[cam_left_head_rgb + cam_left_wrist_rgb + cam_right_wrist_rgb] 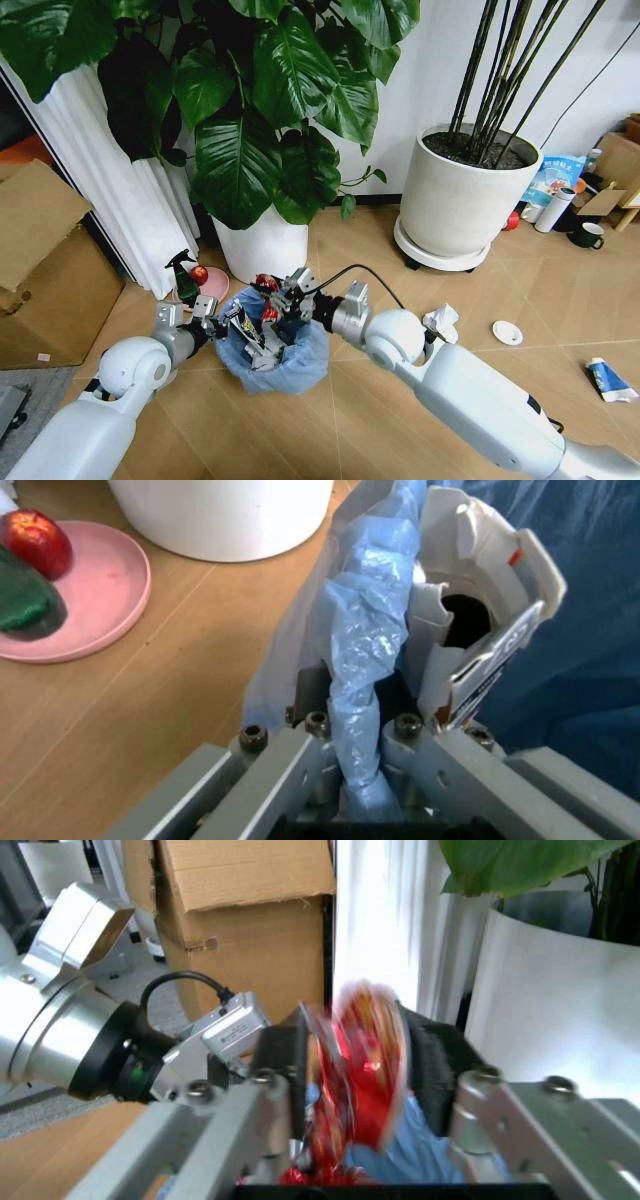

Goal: Pick up the trash bin and place the garbage on the floor into it.

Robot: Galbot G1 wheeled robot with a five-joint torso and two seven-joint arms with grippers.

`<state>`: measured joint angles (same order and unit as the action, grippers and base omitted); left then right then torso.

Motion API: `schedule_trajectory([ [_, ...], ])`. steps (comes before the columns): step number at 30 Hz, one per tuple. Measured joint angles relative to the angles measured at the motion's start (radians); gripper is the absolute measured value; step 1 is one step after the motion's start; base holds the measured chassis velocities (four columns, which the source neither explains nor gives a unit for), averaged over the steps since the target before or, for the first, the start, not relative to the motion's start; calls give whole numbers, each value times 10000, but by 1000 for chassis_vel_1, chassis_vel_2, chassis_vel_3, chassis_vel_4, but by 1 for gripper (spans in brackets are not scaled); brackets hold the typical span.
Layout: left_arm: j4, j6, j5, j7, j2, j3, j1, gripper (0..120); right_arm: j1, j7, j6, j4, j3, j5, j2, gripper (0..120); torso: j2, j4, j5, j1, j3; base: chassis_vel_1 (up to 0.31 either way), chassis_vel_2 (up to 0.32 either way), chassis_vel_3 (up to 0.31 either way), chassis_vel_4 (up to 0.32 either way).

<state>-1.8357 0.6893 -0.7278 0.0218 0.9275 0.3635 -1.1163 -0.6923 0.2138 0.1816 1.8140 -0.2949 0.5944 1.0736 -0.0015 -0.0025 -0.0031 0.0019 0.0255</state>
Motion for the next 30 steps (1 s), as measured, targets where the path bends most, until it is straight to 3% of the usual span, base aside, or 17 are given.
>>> schedule_trajectory([
  [7, 11, 2, -6, -12, 53, 11, 9, 0, 10, -183, -33, -129, -29, -185, 174, 57, 0, 2, 0, 0, 0, 0, 0, 0, 0],
  [9, 16, 2, -6, -13, 56, 18, 2, 0, 20, -195, -35, -137, -28, -183, 179, 60, 0, 3, 0, 0, 0, 0, 0, 0, 0],
  [12, 17, 2, -6, -13, 64, 32, 3, 0, 39, -216, -70, -226, 48, -183, 200, 79, 0, 2, 0, 0, 0, 0, 0, 0, 0],
  [14, 17, 2, -6, -13, 64, 37, 7, 0, 45, -235, -80, -235, 103, -174, 233, 82, 0, 2, 0, 0, 0, 0, 0, 0, 0],
  [19, 11, -2, 5, -11, 82, 148, -87, 0, -275, -1028, -76, -378, 1090, -107, 267, 98, 0, 4, 1, 0, 0, 0, 0, 0, 0],
  [30, -8, -38, 38, 35, 113, 228, -198, 0, -2129, -1329, 246, -603, 3614, -621, -378, 100, 0, 1, 2, 0, -1, 0, 0, 0, 0],
])
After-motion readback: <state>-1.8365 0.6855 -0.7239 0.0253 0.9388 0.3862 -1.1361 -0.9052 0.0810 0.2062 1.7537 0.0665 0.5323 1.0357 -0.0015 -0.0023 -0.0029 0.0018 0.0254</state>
